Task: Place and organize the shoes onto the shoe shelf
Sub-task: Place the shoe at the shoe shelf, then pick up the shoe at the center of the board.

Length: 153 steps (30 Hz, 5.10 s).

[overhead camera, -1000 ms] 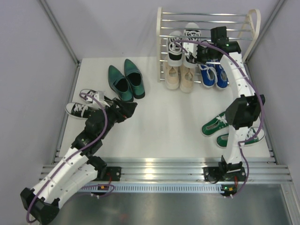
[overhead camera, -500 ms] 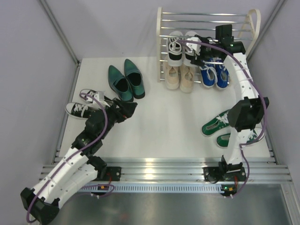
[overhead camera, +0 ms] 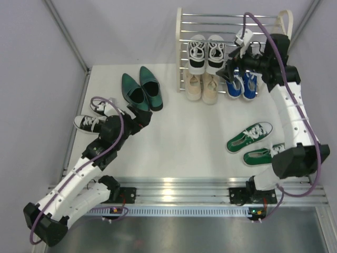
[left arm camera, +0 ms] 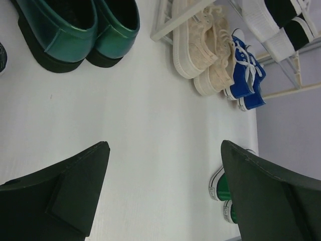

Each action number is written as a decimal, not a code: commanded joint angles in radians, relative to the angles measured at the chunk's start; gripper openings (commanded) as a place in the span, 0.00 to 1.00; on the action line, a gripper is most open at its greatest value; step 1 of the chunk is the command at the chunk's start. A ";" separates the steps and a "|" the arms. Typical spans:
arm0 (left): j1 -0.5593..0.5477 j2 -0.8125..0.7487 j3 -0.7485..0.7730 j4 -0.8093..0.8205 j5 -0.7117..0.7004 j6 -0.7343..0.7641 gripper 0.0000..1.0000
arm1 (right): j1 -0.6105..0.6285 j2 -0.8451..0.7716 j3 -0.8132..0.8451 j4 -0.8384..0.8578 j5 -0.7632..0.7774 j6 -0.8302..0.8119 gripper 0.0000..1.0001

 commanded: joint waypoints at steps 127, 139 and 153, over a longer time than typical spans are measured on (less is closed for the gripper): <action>-0.421 0.590 0.555 -0.112 0.019 -0.178 0.00 | 0.801 -0.299 -0.523 -0.398 0.360 -0.442 0.27; -0.418 0.400 0.282 0.182 0.105 -0.168 0.52 | 0.695 -0.317 -0.473 -0.605 0.222 -0.681 0.00; -0.408 0.114 0.197 0.107 -0.083 -0.036 0.73 | 0.428 -0.393 -0.443 -0.914 0.070 -1.100 0.00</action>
